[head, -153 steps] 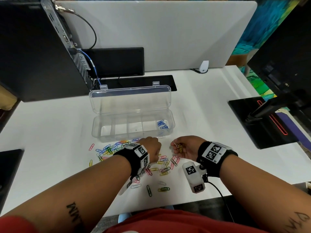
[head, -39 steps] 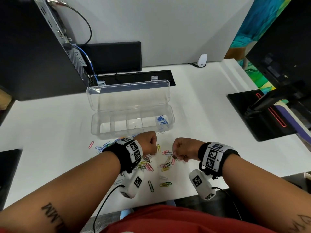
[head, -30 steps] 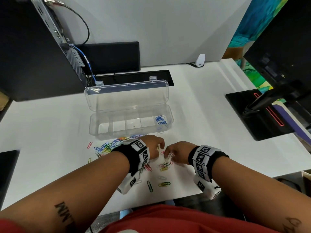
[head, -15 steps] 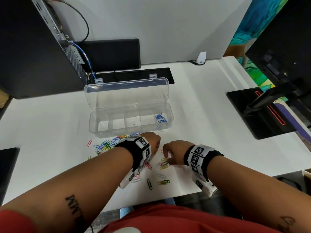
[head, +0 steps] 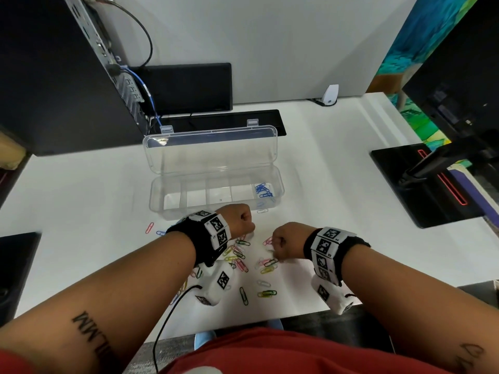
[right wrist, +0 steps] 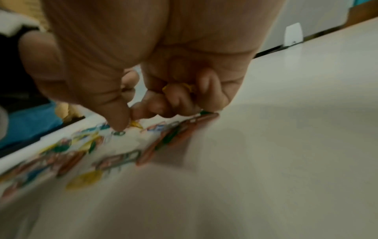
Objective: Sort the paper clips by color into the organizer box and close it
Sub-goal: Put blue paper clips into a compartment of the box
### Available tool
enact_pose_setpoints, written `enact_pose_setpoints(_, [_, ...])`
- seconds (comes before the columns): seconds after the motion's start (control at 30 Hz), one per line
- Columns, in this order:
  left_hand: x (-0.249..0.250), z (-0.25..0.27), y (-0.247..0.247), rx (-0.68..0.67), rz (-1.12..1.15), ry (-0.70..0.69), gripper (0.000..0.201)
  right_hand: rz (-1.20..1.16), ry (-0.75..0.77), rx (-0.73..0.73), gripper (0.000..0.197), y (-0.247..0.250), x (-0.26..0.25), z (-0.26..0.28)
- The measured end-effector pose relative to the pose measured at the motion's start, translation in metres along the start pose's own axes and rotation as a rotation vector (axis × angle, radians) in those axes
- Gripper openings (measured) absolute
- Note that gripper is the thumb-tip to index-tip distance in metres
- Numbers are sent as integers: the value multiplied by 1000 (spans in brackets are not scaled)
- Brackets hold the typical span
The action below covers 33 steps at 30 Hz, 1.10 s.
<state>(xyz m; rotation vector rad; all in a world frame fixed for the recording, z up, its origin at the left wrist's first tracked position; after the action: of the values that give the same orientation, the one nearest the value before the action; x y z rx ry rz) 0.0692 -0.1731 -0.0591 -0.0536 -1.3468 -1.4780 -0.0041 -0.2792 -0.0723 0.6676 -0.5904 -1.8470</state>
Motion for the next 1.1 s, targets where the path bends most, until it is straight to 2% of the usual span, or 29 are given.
enact_pose_setpoints(0.1, [3,2,0,-5,68,12,14,-128,-36,-2,21,10,6,0])
enact_pose_setpoints(0.17, [6,3,-3,-19,148,45,23,-208,-47,0,24,16,9,1])
enact_pose_setpoints(0.27, [13,6,-12,-141,112,20,33,-340,-73,-19,18,17,13,3])
enact_pose_setpoints(0.33, [17,10,-16,-201,91,25,28,-424,-104,-44,19,13,15,1])
enact_pose_setpoints(0.4, [18,12,-21,-206,86,24,16,-486,-118,-77,21,8,17,-2])
enact_pose_setpoints(0.47, [20,12,-26,-236,-19,-18,9,-535,-134,-114,20,4,19,-2])
enact_pose_setpoints(0.57, [25,13,-36,-294,-170,-80,14,-588,-164,-126,35,1,25,-3])
enact_pose_setpoints(0.67, [36,15,-45,-326,-200,-137,7,-654,-170,-121,19,2,28,-2])
enact_pose_setpoints(0.8, [53,15,-56,-379,-373,-249,22,-766,-213,-138,30,2,36,2])
enact_pose_setpoints(0.93, [53,11,-66,-409,-460,-273,21,-970,-259,-188,33,-5,43,6])
enact_pose_setpoints(1.0, [51,10,-66,-406,-478,-266,18,-920,-231,-222,34,-9,39,10])
enact_pose_setpoints(1.1, [49,10,-64,-379,-468,-263,14,-614,-151,-226,26,-15,27,17])
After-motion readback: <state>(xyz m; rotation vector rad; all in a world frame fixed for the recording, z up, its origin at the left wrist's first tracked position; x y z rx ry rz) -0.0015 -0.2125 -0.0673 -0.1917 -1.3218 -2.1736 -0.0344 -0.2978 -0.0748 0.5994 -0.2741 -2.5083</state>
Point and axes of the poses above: each hand's wrist, its own z-axis away from the middle knuckle, its own y-axis out of the back of the hand, x = y × z, the point moved 7 cm from there along -z, towards the middle knuckle, and after that the axes turned 15 degrees about -y, right-handed, at the moved point
